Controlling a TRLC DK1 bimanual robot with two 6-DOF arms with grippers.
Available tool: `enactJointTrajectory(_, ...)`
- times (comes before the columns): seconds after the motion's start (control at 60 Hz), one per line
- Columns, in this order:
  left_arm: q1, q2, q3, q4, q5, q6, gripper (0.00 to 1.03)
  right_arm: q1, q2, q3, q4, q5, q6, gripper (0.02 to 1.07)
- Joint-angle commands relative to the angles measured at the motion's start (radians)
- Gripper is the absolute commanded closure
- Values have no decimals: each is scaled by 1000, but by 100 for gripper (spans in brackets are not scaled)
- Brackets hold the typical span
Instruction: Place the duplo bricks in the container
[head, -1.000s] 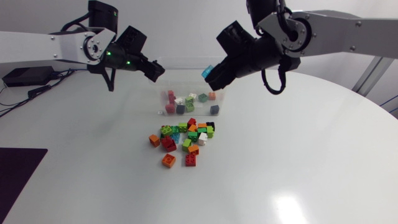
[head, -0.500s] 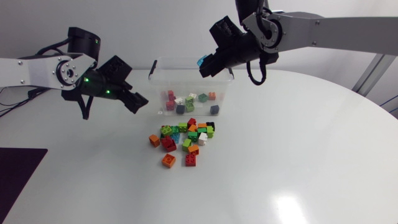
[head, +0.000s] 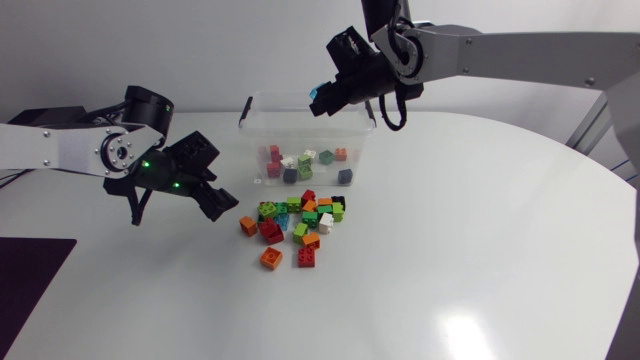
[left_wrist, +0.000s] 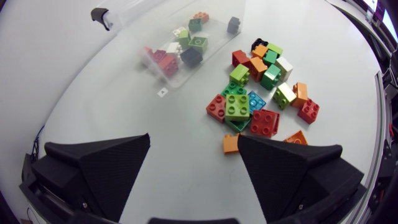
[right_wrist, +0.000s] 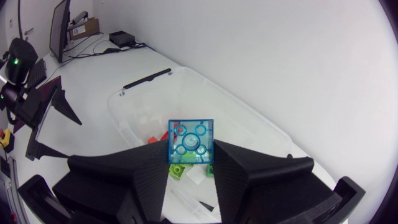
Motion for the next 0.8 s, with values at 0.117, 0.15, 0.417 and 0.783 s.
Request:
enactJointTrajectory(0.117, -41, 26, -44, -9, -3, 38, 6, -20, 113, 102, 14, 26, 26, 70)
enactJointTrajectory(0.15, -46, 28, -46, -11, -5, 38, 6, -23, 127, 120, 11, 27, 27, 70)
enactJointTrajectory(0.417, -72, 41, -35, -69, -6, 33, 6, -26, 159, 194, -9, 58, 42, 11)
enactJointTrajectory(0.783, -84, 137, 37, -117, -9, 17, 6, -17, -91, -45, -4, 39, 29, 10)
